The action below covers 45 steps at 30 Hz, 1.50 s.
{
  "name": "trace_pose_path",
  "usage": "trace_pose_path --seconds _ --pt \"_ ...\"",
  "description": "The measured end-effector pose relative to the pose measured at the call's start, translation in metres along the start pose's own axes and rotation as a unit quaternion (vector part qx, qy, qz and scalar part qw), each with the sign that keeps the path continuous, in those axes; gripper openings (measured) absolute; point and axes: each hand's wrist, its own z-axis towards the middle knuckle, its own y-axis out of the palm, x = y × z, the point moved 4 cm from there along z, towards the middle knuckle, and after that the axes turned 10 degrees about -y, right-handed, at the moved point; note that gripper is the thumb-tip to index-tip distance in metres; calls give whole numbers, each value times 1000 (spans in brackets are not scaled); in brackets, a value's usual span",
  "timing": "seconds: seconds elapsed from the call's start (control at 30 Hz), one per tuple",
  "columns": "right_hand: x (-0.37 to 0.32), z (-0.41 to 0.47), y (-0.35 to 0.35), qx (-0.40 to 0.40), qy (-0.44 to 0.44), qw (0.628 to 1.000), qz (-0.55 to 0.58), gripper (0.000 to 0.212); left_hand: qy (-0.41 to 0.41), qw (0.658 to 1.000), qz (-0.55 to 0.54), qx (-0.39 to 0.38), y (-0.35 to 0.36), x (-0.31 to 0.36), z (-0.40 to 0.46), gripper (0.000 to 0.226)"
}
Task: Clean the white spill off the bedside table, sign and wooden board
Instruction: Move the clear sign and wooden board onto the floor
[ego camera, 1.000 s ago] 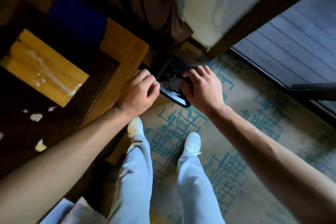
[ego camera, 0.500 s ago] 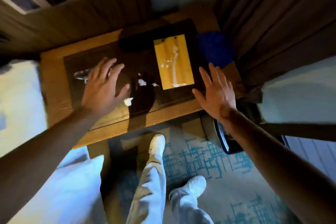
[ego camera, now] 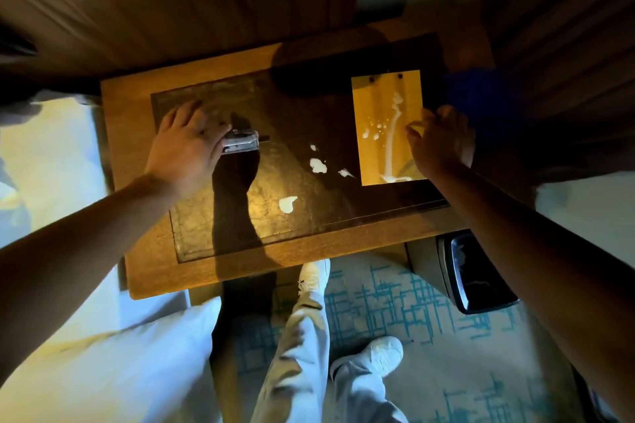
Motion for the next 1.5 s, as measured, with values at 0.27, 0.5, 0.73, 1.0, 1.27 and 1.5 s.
trace_pose_path --seconds 0.27,0.5,0.73,1.0,1.27,1.5 --pt "5 -4 12 -18 35 997 72 45 -34 996 -7 -83 -1 -3 19 33" --pt "7 4 14 -17 114 956 269 40 -29 992 10 -126 -6 -2 22 38" --pt "-10 -9 -1 -1 122 911 394 23 -37 992 -32 -117 -19 6 21 35" --pt "20 -89 -43 101 235 794 551 14 80 989 -103 -65 -61 81 28 26" --pt "99 -245 -65 225 332 638 658 17 262 960 -99 -18 -99 213 26 25" --pt "167 -405 -37 307 407 526 681 18 407 906 -114 -25 -99 366 -27 24"
